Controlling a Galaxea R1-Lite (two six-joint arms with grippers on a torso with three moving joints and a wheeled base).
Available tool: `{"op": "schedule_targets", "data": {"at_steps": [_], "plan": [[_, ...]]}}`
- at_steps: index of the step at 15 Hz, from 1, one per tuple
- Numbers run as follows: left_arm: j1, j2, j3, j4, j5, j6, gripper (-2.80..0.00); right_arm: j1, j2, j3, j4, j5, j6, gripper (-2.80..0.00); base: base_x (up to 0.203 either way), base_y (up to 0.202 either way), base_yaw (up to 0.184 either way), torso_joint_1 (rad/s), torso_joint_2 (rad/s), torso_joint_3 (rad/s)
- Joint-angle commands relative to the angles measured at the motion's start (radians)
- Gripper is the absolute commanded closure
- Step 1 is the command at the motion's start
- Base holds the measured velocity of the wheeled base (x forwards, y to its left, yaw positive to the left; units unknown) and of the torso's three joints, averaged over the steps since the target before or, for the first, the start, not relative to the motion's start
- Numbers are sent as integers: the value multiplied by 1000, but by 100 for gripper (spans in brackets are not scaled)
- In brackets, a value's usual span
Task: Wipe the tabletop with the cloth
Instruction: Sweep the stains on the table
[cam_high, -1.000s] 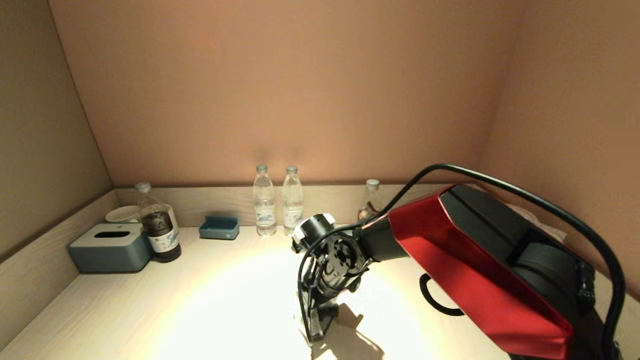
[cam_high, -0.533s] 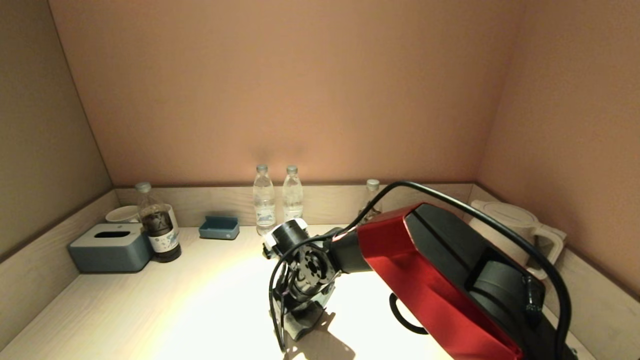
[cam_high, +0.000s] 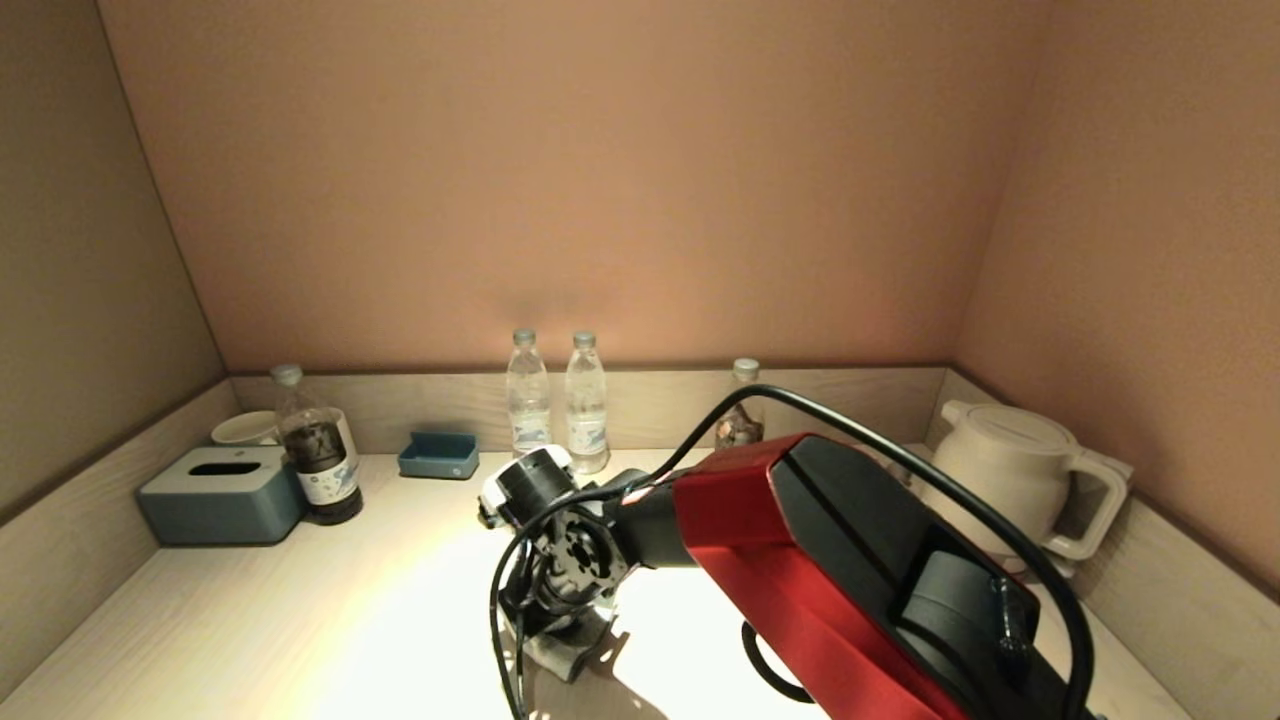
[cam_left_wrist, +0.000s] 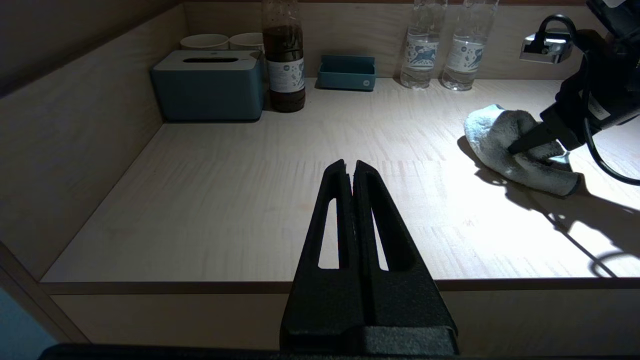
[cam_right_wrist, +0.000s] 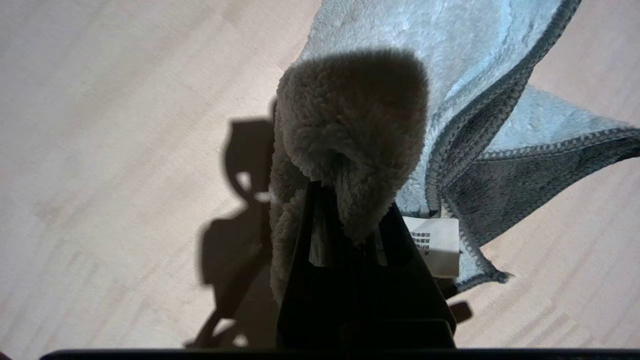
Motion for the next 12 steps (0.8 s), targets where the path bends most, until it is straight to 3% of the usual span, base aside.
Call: {"op": "schedule_targets", "data": {"at_steps": [1,12], "plan": [[0,0,0,0,0,-1,0,18,-4,-20,0,0,0,0,0,0,0,0,0,0],[0,0,0,0,0,-1,0,140,17,-21,-18,22,-16,0,0,0,0,0,0,0]]}}
